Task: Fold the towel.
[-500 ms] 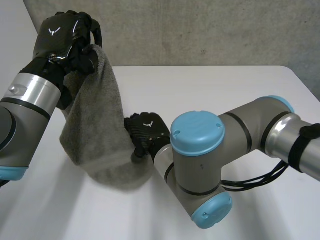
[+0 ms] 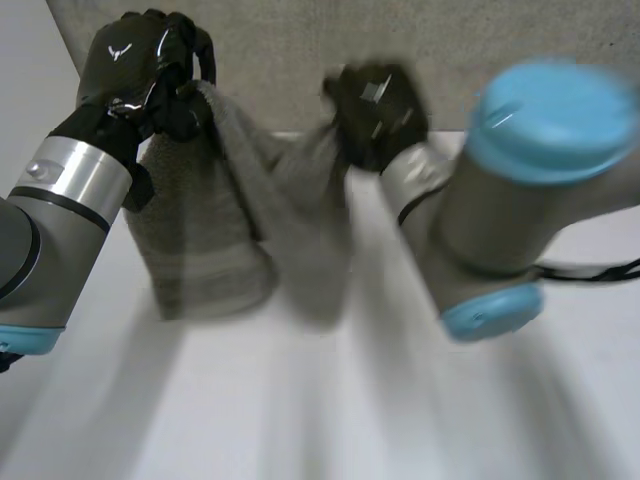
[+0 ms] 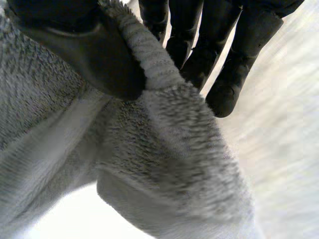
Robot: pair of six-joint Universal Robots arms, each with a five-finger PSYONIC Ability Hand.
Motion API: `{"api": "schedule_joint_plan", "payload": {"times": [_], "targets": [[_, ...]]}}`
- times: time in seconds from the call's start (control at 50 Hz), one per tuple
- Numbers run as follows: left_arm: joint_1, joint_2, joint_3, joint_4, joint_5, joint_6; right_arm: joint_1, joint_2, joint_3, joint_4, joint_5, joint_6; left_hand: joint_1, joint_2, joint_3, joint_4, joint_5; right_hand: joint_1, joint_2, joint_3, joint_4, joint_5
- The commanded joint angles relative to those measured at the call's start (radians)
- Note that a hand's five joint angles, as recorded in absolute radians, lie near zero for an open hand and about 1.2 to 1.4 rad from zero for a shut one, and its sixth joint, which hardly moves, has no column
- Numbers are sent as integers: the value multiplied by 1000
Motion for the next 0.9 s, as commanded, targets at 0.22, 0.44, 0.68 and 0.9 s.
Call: {"api": "schedule_joint_plan", "payload": {"times": [0.22, 0.44, 0.68, 0.9], "targets": [[-112, -85, -62, -170, 2, 26, -63, -118, 111, 344, -114, -372, -76, -191, -208, -180, -383, 76, 70, 62, 60, 53], [-141, -233, 2, -367, -8, 312, -115, -118, 150, 427, -114, -479, -76, -191, -208, -180, -383, 76, 70, 62, 60, 53], [-150, -296, 368, -329, -171, 383, -118, -78, 115, -209, -112, -468, -76, -191, -208, -180, -383, 76, 70, 62, 60, 53], [-158, -277, 507, -227, -432, 210, -109, -222, 302, -559, -135, -462, -76, -191, -208, -180, -383, 76, 70, 62, 60, 53]]}}
